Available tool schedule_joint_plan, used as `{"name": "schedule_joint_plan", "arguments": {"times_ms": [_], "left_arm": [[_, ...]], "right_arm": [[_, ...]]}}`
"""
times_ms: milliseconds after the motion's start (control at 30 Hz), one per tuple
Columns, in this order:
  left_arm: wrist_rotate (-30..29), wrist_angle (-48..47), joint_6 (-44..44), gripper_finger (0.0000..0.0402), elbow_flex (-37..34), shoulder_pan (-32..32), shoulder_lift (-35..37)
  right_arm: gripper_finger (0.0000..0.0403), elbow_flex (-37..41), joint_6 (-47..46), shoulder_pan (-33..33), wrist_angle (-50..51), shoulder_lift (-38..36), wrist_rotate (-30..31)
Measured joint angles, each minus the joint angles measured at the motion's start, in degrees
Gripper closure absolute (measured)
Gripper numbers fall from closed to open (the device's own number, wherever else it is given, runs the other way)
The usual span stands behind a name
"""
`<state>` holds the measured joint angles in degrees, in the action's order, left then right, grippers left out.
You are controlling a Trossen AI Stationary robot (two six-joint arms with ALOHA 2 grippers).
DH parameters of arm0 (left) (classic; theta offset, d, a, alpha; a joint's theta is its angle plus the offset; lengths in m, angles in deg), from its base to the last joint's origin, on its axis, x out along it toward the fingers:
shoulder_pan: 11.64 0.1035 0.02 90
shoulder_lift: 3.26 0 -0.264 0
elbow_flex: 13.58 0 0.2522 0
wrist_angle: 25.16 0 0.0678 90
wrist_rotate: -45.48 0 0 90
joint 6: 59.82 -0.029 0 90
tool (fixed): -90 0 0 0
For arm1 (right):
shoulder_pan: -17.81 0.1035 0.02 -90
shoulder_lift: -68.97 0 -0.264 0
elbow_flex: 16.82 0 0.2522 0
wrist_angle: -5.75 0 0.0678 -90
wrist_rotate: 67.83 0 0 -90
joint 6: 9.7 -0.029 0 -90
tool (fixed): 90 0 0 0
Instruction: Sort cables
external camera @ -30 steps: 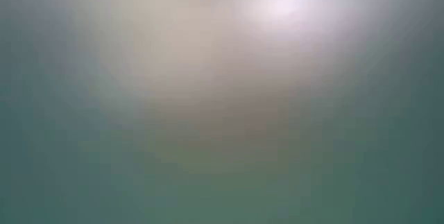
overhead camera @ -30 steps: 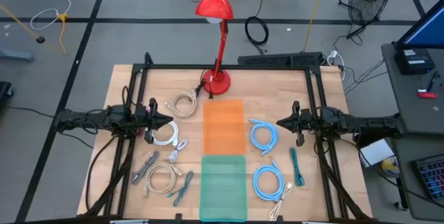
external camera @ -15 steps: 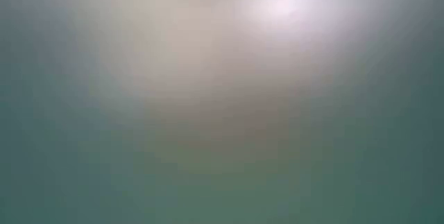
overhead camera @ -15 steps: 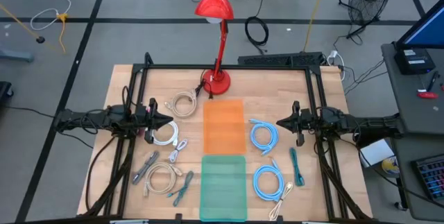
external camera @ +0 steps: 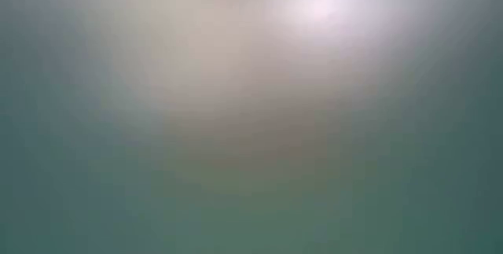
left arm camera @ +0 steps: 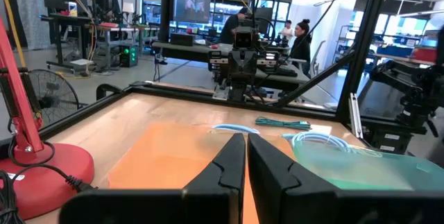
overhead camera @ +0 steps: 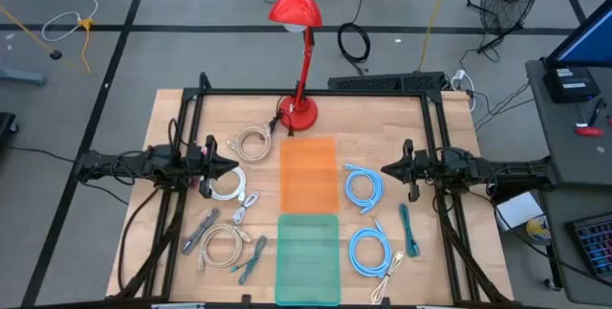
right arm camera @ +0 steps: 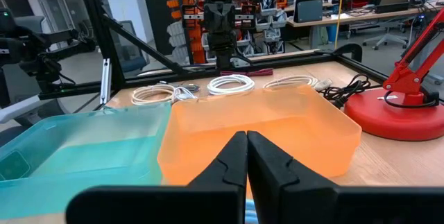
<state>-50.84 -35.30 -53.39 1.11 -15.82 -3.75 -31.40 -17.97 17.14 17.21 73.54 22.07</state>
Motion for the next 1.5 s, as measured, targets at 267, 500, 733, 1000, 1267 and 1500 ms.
{"name": "schedule_joint_plan", "arguments": {"times_ms": [267, 500, 733, 1000, 1267, 1500], "left_arm": [[0.00, 0.00, 0.00, 0.0382, 0.00, 0.01, 0.00], [-0.01, 0.00, -0.01, 0.0382, 0.00, 0.01, -0.01], [-0.05, 0.00, 0.01, 0.0382, 0.00, -0.01, -0.01], [-0.05, 0.00, 0.01, 0.0382, 0.00, 0.01, -0.01], [-0.20, -0.01, 0.00, 0.0382, 0.00, 0.01, 0.01], [-10.40, 0.86, -0.67, 0.0382, 0.00, 0.01, -0.01]], "right_arm": [[0.0403, -0.02, -1.20, 0.02, -0.13, 0.00, 0.00], [0.0403, 0.02, -50.64, 0.00, -15.25, -0.02, 7.51], [0.0403, 0.02, -72.58, 0.00, -23.56, -0.02, 21.15], [0.0403, 0.02, -68.93, 0.00, -23.63, -0.02, 26.55], [0.0403, 0.02, -66.34, 0.00, -23.95, -0.02, 30.83], [0.0403, -0.04, -59.97, 0.00, -32.18, 0.00, 36.54]]}}
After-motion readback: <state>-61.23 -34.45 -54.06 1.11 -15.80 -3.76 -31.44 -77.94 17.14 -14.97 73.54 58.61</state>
